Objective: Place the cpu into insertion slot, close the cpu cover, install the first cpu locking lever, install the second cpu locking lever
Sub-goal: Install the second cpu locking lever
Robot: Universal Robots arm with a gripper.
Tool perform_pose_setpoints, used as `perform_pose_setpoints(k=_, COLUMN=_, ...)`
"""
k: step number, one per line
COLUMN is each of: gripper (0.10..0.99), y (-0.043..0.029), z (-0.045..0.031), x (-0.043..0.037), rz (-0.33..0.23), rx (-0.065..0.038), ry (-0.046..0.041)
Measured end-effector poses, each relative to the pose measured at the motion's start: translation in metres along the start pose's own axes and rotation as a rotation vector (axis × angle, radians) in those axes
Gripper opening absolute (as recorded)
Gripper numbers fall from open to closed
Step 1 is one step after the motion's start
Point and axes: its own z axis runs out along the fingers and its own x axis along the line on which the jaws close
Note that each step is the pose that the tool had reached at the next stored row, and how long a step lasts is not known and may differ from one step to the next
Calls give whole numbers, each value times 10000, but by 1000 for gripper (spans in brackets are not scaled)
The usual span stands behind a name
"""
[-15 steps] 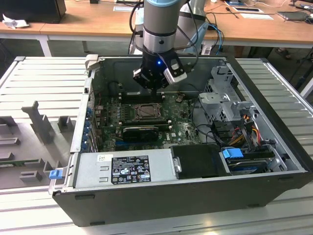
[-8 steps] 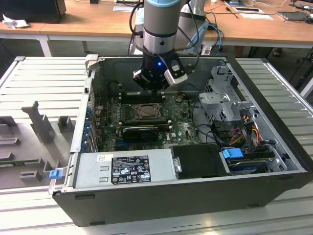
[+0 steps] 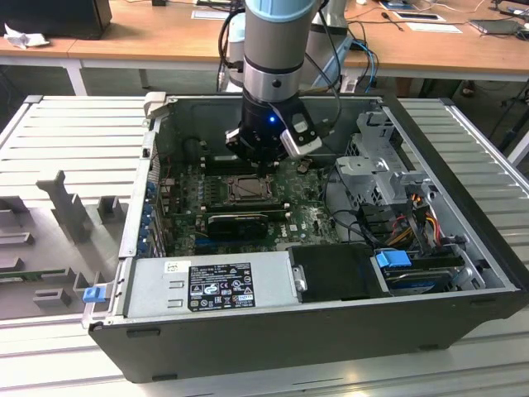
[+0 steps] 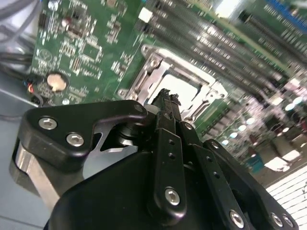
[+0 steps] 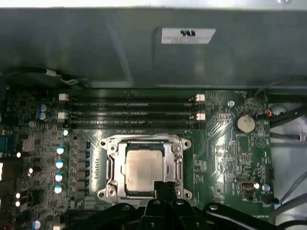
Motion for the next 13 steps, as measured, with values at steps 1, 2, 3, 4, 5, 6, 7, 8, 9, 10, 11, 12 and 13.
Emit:
perform_pose_setpoints(k=1, gripper=106, y=-37, z=-4, x=0, rz=2, rx=-1, ry=9)
perform_pose_setpoints(k=2, gripper=106, y=-66, z=-7, x=0, rz=3, rx=-7, ry=20)
perform_pose_setpoints(k=3, gripper=106, y=-93, z=-10, x=0, rz=5, rx=-17, ry=36)
perform_pose_setpoints(k=4, gripper=106, y=-112, z=-12, x=0, rz=7, rx=-21, ry=52)
perform_pose_setpoints(k=5, gripper=106, y=-131, z=-14, x=0, rz=8, rx=-25, ry=63)
perform_pose_setpoints(k=6, gripper=106, y=-148, z=-16, x=0, rz=9, rx=-29, ry=69)
perform_pose_setpoints(k=7, gripper=106, y=-165, z=-17, x=0, rz=8, rx=-32, ry=71)
perform_pose_setpoints(k=8, gripper=106, y=-179, z=-17, x=1, rz=9, rx=-33, ry=72)
perform_pose_setpoints(k=9, gripper=106, y=-192, z=-18, x=1, rz=9, rx=-33, ry=72)
perform_pose_setpoints(k=10, gripper=106, y=-208, z=-20, x=1, rz=9, rx=-33, ry=71)
perform_pose_setpoints(k=11, gripper=106, y=-220, z=-22, x=1, rz=9, rx=-32, ry=72)
perform_pose_setpoints(k=12, gripper=106, y=-245, z=-24, x=1, rz=10, rx=-32, ry=72)
perform_pose_setpoints(k=13, gripper=106, y=-274, z=-24, x=1, rz=10, rx=-44, ry=72)
